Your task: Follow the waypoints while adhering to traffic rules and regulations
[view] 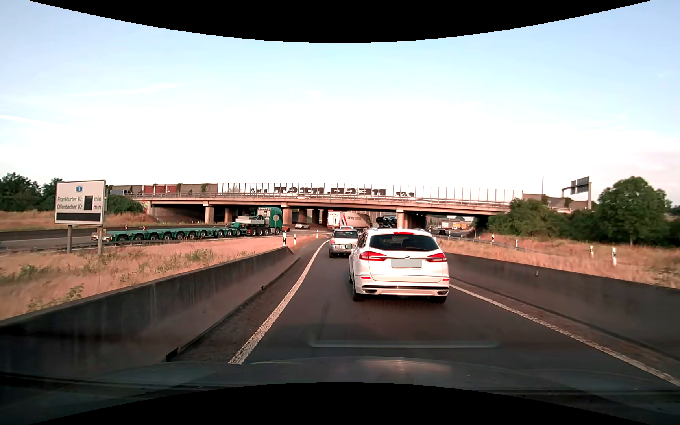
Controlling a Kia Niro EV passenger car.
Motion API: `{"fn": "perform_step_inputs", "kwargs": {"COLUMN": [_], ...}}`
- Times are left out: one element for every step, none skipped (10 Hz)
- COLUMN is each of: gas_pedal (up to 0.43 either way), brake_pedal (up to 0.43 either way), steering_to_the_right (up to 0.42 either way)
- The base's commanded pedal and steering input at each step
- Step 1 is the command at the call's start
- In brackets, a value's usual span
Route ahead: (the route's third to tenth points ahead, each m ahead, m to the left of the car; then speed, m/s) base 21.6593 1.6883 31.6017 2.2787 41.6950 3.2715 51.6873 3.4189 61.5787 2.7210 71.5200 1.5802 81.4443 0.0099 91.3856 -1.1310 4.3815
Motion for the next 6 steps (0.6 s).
{"fn": "perform_step_inputs", "kwargs": {"gas_pedal": [0.0, 0.0, 0.0, 0.0, 0.0, 0.0], "brake_pedal": [0.061, 0.055, 0.055, 0.055, 0.055, 0.061], "steering_to_the_right": [-0.051, -0.05, -0.049, -0.049, -0.048, -0.046]}}
